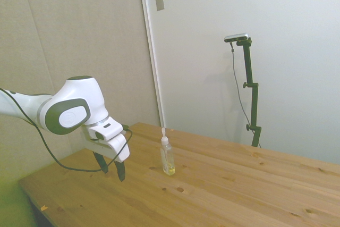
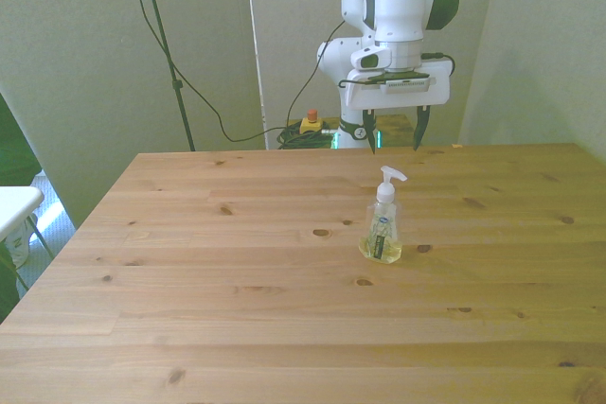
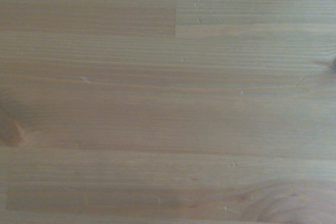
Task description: Knock down the sanitizer
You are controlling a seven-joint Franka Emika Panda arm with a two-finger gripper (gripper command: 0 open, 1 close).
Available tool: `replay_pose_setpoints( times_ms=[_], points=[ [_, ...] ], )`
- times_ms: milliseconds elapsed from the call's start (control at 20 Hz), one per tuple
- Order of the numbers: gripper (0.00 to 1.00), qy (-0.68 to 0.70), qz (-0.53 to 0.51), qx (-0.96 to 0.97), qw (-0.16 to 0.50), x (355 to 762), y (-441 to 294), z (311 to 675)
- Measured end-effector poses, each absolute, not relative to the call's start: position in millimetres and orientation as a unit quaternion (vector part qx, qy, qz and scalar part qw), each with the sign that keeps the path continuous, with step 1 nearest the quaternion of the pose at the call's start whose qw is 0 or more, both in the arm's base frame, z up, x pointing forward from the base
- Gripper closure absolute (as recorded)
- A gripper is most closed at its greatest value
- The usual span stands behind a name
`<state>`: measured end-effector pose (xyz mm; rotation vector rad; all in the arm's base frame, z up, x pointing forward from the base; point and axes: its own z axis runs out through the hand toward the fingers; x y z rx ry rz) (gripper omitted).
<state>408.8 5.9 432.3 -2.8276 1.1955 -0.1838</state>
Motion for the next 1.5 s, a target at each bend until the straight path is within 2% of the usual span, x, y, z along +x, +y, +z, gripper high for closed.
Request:
replay_pose_setpoints(
  times_ms=[250,300,850,1500],
  points=[
    [0.00,0.394,-0.047,-0.918,0.028,412,6,423],
    [1.00,0.397,-0.042,-0.917,0.027,415,4,420],
    [1.00,0.440,-0.029,-0.897,0.027,459,-26,416],
    [1.00,0.469,-0.024,-0.883,0.010,530,-28,429]
  ],
)
